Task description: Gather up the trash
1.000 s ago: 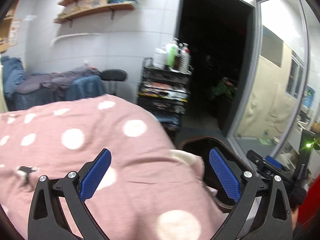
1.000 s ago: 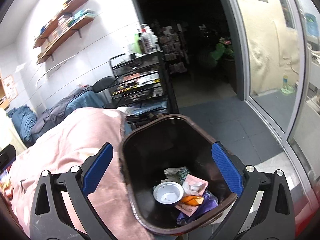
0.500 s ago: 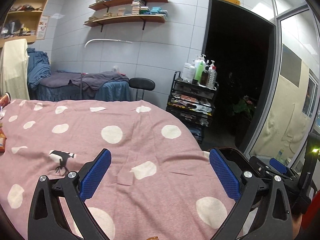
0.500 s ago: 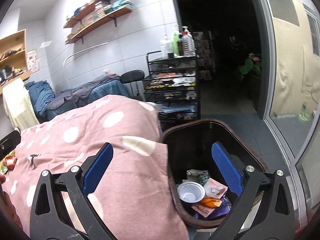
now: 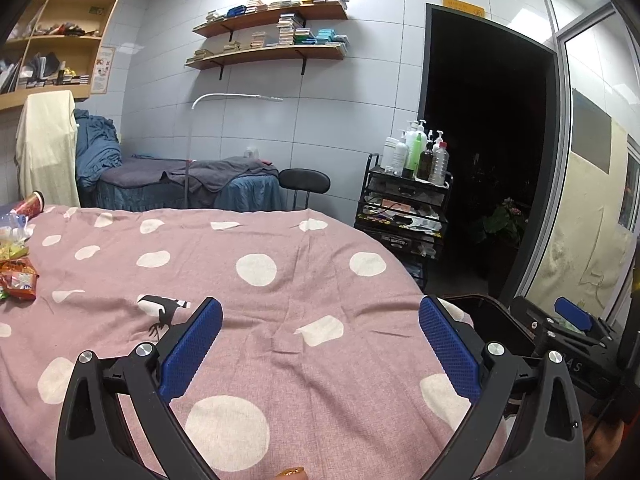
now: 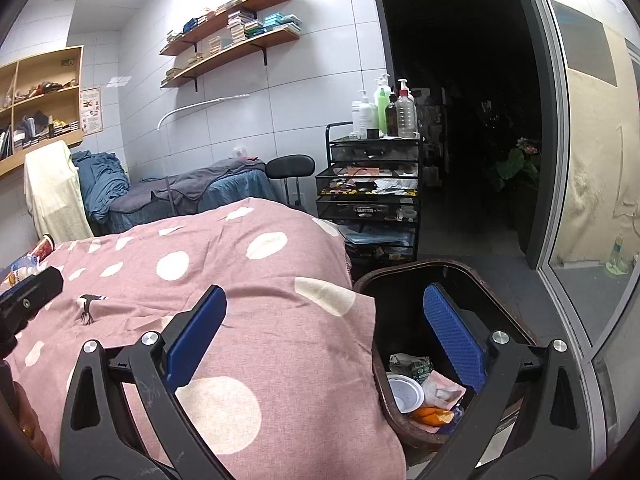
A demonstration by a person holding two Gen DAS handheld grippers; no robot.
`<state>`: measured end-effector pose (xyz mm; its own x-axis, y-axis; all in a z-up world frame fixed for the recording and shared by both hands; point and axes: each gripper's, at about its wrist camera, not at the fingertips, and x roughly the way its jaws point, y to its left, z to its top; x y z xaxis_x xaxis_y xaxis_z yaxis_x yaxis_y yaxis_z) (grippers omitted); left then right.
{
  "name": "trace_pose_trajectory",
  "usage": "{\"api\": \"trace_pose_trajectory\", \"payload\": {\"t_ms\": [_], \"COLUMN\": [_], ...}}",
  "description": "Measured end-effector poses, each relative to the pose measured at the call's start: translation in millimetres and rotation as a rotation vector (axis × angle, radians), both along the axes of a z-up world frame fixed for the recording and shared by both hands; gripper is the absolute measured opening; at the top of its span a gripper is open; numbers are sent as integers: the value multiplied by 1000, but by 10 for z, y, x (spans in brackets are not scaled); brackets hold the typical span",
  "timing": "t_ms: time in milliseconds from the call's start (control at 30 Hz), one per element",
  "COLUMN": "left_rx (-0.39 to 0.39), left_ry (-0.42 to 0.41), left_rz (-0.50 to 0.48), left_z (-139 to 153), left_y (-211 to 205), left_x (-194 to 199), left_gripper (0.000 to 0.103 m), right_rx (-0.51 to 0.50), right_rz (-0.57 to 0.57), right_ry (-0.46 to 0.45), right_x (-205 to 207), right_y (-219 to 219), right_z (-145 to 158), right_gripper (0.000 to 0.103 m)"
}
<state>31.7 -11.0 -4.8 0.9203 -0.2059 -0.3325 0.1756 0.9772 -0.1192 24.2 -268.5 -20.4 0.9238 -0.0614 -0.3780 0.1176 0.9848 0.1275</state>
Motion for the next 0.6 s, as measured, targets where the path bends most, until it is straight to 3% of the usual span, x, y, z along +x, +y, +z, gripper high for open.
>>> {"api": "trace_pose_trajectory", "payload": {"t_ms": [600], "left_rx": [-3], "left_ry": [-30], "left_rz": [29], "left_z": [38], "left_y": [81], "left_x": [-89], "left_gripper": [98], "right_rx": [-24], "right_rz": [27], "right_ry": [-49], "right_x": [-141], "right_y": [114], "right_z": [85], "right_gripper": [97]}}
